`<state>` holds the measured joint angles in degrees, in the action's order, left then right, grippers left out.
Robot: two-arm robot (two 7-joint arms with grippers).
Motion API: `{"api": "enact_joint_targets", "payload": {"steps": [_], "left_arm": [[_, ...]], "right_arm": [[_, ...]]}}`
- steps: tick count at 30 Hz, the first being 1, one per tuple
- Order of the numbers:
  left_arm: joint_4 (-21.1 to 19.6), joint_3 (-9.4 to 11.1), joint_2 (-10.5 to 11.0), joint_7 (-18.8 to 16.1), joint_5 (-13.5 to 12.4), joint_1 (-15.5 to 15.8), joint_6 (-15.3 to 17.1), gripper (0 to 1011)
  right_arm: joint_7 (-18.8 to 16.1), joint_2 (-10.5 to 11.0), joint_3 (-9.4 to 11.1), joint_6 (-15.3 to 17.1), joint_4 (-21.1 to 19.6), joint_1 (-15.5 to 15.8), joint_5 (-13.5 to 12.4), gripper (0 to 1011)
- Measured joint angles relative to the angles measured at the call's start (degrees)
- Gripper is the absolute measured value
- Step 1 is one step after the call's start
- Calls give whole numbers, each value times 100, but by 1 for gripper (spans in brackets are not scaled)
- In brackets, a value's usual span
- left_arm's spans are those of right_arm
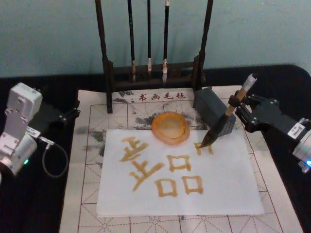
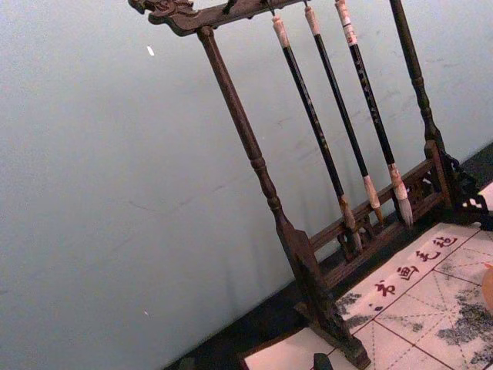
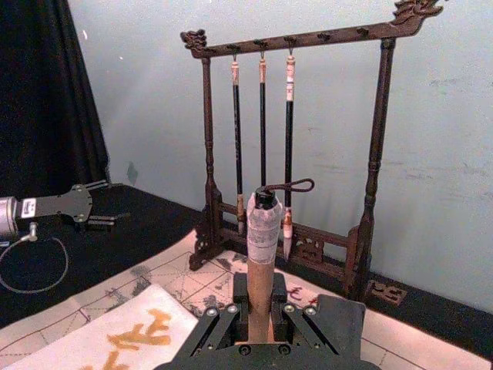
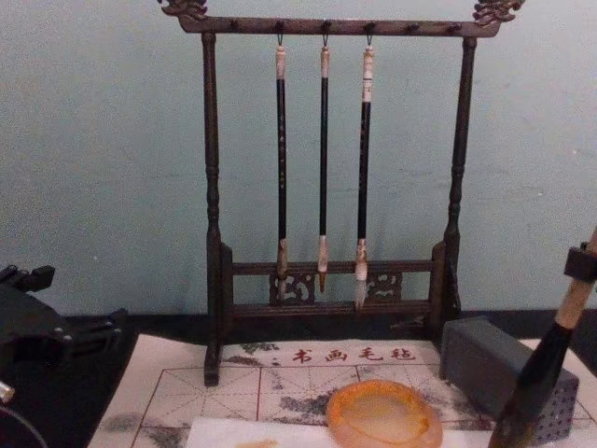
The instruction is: Pick up the brush from the inkstone, write on the paper, then place the brush back to its original position.
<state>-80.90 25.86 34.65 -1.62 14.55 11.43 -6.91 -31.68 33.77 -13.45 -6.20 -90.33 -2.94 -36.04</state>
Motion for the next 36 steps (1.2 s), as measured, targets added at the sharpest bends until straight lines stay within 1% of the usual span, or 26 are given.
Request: {"api": "enact_joint_targets", "payload": {"steps": [36], "left_arm": [[0,0,0,0,0,0,0,1001]], "right_arm": [[68,100,228,-6,-140,234,-1,181]]}}
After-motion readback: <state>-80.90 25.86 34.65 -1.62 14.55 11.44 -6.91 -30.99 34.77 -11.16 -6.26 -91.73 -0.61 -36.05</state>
